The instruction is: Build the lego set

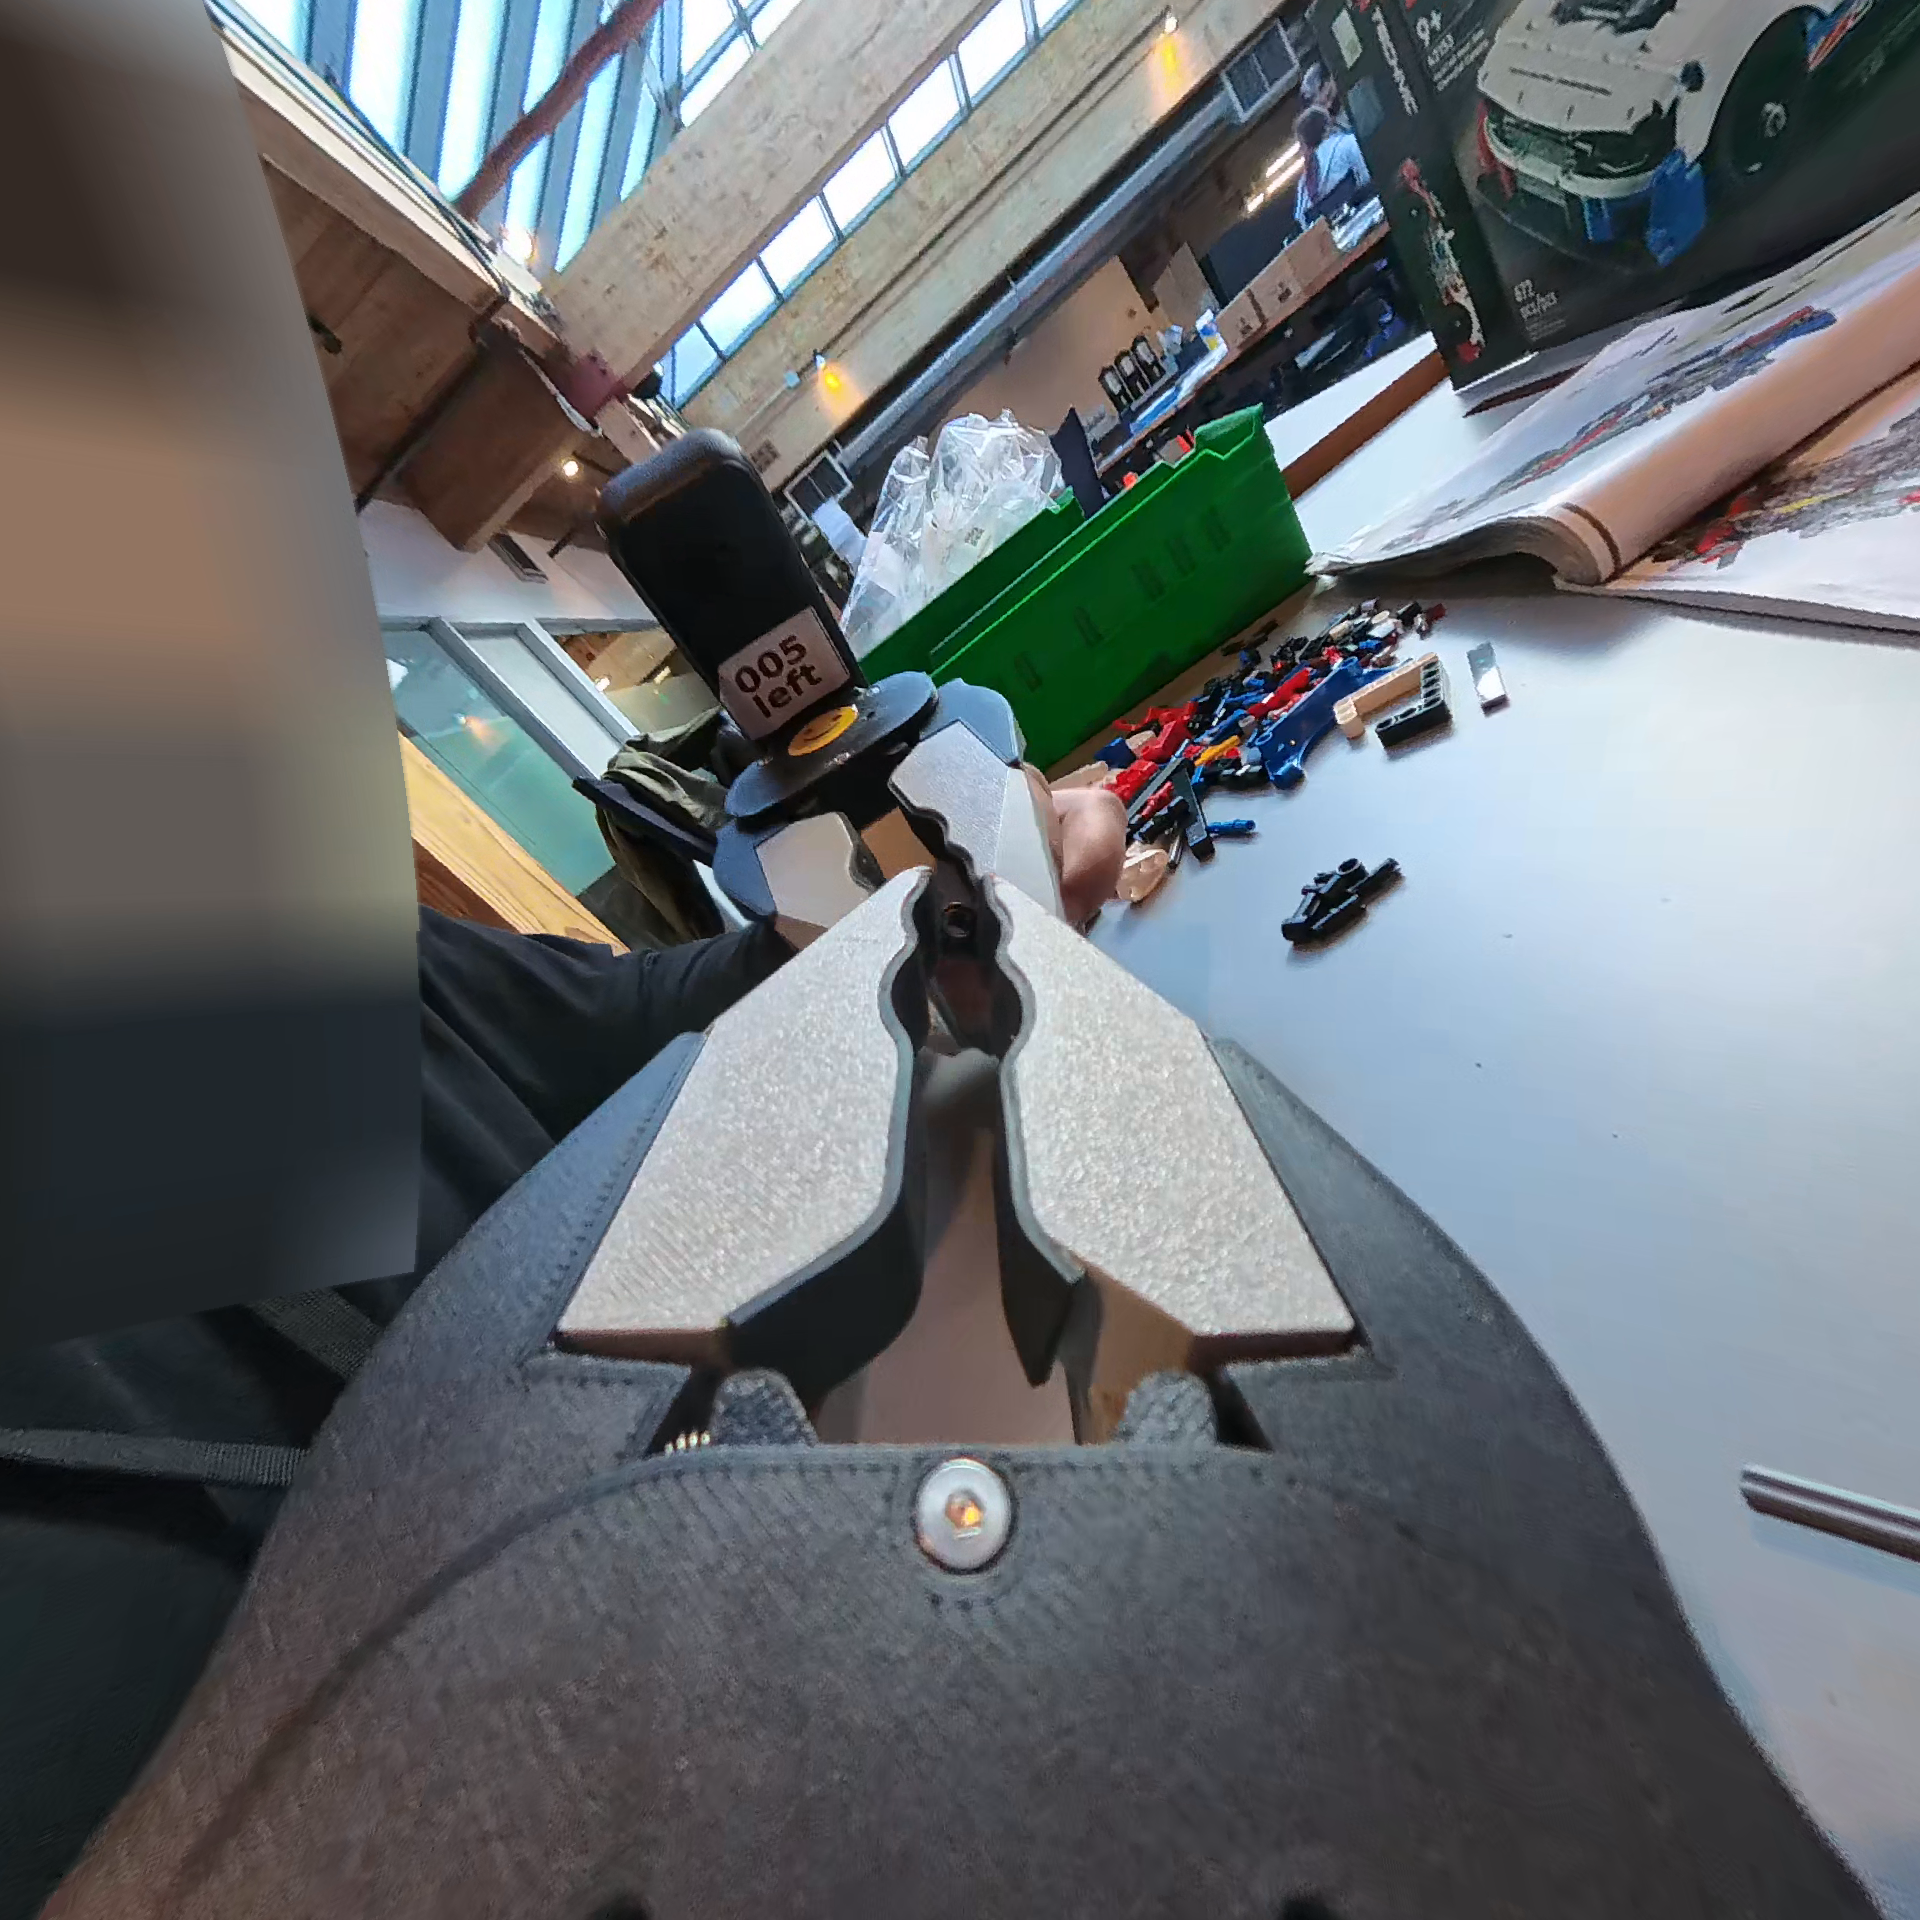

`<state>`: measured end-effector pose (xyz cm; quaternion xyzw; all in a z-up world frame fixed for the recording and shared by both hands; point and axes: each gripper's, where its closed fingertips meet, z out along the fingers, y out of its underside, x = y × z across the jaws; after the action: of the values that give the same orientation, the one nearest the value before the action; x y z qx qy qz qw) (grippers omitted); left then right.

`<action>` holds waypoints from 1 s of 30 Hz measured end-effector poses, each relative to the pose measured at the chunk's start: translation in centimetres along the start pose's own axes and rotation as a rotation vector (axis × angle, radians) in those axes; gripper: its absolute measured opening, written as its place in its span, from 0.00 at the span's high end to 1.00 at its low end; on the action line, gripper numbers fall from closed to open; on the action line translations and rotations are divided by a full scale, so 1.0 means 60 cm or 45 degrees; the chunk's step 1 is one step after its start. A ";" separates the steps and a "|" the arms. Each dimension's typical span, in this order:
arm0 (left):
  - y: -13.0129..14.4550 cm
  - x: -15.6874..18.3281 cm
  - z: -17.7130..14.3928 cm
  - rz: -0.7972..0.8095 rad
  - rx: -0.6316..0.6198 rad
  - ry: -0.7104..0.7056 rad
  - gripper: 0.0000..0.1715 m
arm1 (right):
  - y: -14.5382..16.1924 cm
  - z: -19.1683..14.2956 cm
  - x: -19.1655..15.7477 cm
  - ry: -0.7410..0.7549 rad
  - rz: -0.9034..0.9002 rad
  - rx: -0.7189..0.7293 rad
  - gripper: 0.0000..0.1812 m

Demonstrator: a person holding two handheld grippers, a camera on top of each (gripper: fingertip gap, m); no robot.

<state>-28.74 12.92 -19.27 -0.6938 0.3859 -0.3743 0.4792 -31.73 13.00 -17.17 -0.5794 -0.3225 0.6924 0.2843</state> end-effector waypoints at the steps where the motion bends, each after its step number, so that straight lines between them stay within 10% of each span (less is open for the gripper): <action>1: 0.001 -0.001 0.001 -0.005 0.000 -0.003 0.92 | 0.000 0.000 0.001 0.002 0.001 0.002 0.99; 16: 0.026 -0.026 -0.001 -0.128 -0.094 -0.060 1.00 | 0.022 0.010 0.018 0.160 -0.161 -0.131 0.98; 30: 0.065 -0.065 -0.048 0.251 -0.401 -0.311 0.91 | 0.095 -0.033 0.043 0.321 -0.072 -0.556 0.99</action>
<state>-33.65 14.38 -22.84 -0.7592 0.4447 -0.1738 0.4424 -30.33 11.65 -23.43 -0.6995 -0.4425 0.5204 0.2099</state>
